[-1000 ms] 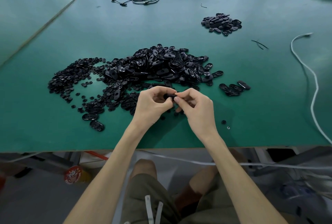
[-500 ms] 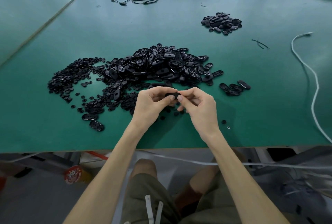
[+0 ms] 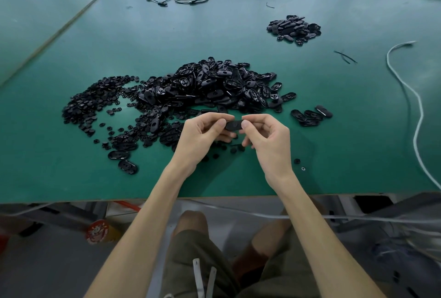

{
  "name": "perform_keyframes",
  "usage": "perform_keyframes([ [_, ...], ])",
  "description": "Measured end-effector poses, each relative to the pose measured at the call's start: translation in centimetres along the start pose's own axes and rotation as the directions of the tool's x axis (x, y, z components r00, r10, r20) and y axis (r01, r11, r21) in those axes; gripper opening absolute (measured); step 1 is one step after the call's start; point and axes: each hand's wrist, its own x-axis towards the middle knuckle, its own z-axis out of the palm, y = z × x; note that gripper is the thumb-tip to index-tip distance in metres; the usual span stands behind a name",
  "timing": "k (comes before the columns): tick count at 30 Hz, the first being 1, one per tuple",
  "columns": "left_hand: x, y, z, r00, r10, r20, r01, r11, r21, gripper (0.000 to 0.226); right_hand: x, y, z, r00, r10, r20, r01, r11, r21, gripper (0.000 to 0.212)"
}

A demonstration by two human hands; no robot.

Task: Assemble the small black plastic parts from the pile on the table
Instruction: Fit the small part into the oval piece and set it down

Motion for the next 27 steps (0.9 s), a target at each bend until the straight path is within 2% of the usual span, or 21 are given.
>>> perform_keyframes([
  [9, -0.14, 0.3, 0.08, 0.999, -0.007, 0.033, 0.006, 0.999, 0.033, 0.018, 0.02, -0.02, -0.15, 0.997, -0.019, 0.077, 0.016, 0.999, 0.042, 0.011],
  [27, -0.13, 0.03, -0.13, 0.999, 0.027, 0.018, -0.028, 0.998, 0.049, 0.015, 0.06, 0.03, -0.16, 0.992, -0.021, 0.127, 0.018, 1.0, 0.023, 0.01],
])
